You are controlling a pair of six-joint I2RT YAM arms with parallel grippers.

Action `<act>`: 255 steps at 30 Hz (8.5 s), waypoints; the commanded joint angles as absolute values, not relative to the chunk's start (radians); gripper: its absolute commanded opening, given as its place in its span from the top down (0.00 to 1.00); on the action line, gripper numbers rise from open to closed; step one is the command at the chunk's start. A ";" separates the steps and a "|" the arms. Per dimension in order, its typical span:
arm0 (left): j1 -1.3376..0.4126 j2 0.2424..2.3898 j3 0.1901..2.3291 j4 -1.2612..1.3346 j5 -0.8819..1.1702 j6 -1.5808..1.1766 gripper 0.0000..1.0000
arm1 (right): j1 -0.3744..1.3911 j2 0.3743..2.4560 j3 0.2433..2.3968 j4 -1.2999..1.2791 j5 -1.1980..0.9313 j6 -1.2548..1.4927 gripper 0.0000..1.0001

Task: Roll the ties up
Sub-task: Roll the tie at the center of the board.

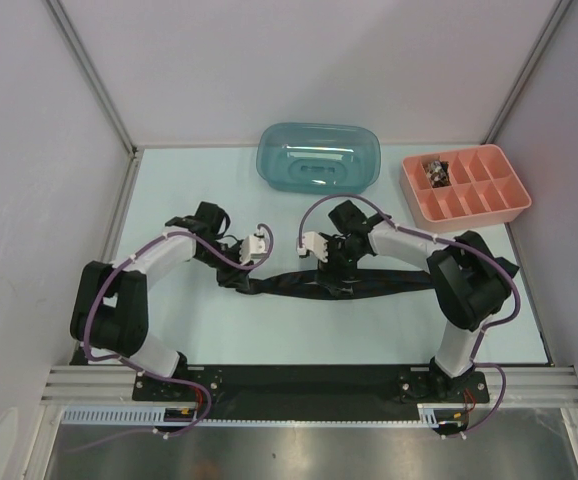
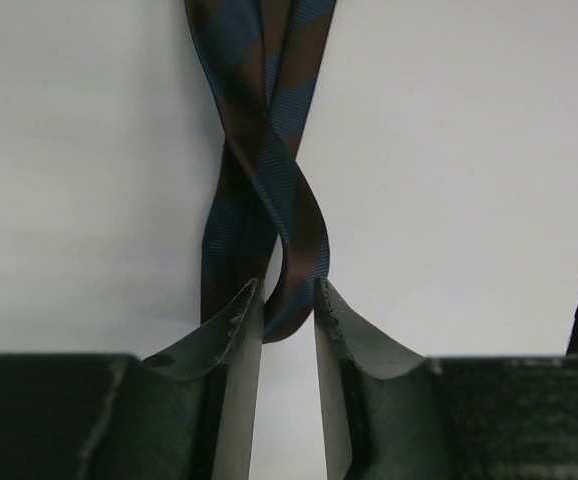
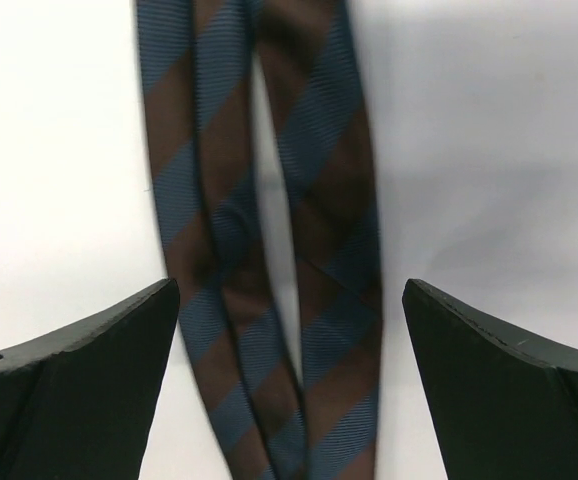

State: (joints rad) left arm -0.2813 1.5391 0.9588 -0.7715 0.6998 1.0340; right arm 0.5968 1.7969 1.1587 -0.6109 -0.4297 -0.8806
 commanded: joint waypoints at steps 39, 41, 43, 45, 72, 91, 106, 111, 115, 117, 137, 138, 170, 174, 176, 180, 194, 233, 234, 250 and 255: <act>-0.265 1.328 0.988 -0.963 0.925 1.127 1.00 | 0.554 1.744 1.132 -0.554 -0.471 -0.922 0.40; -0.268 1.325 0.989 -0.963 0.917 1.127 1.00 | 0.540 1.773 1.146 -0.580 -0.489 -0.936 0.43; -0.268 1.322 0.989 -0.965 0.914 1.129 1.00 | 0.525 1.784 1.161 -0.630 -0.515 -0.965 0.45; -0.270 1.322 0.989 -0.968 0.908 1.132 1.00 | 0.519 1.784 1.164 -0.673 -0.534 -1.000 0.53; -0.157 1.359 0.870 -0.804 0.739 1.072 0.61 | 0.647 1.784 1.206 -0.580 -0.546 -0.853 0.31; -0.324 1.454 0.785 -0.614 0.603 1.042 0.87 | 0.621 1.764 1.305 -0.546 -0.689 -0.624 0.36; -0.186 1.367 0.833 -0.693 0.770 1.011 0.53 | 0.659 1.778 1.292 -0.329 -0.750 -0.287 0.59; -0.153 1.241 0.761 -0.756 0.770 1.149 0.36 | 0.719 1.854 1.331 -0.285 -0.706 -0.253 0.71; -0.147 1.239 0.721 -0.735 0.747 1.170 0.29 | 0.750 1.920 1.396 -0.282 -0.742 -0.169 0.78; -0.141 1.247 0.712 -0.718 0.758 1.175 0.27 | 0.761 1.939 1.397 -0.237 -0.782 -0.045 0.79; -0.150 1.341 0.724 -0.695 0.647 1.264 0.27 | 0.801 2.178 1.402 0.045 -0.824 0.506 0.93; -0.156 1.353 0.726 -0.698 0.635 1.269 0.27 | 0.799 2.196 1.404 0.034 -0.824 0.505 0.94; -0.308 1.407 0.900 -0.756 0.693 1.146 0.70 | 0.769 2.263 1.445 -0.084 -0.775 0.482 0.99; -0.357 1.446 0.922 -0.756 0.686 1.127 0.71 | 0.769 2.255 1.439 -0.086 -0.779 0.482 0.99; -0.391 1.462 0.926 -0.750 0.657 1.120 0.72 | 0.765 2.240 1.428 -0.083 -0.785 0.485 0.99; -0.439 1.508 0.931 -0.746 0.611 1.115 0.72 | 0.758 2.194 1.407 -0.084 -0.785 0.476 0.97; -0.465 1.554 0.928 -0.713 0.569 1.120 0.68 | 0.692 2.073 1.355 -0.209 -0.818 0.385 0.77; -0.416 1.599 0.951 -0.674 0.571 1.066 0.48 | 0.726 2.198 1.331 0.026 -0.845 0.551 0.93; -0.407 1.592 0.943 -0.667 0.563 1.063 0.42 | 0.724 2.201 1.331 0.020 -0.845 0.548 0.95; -0.423 1.534 0.851 -0.555 0.529 1.025 0.07 | 0.716 2.180 1.322 -0.009 -0.857 0.540 1.00; -0.468 1.578 0.864 -0.549 0.511 1.031 0.20 | 0.718 2.174 1.315 -0.008 -0.862 0.546 1.00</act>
State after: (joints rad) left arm -0.4339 1.5509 0.8505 -0.5755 0.5201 1.0393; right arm 0.7158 2.1910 1.3277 -0.0200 -0.8577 0.5468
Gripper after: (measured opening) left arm 0.840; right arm 0.017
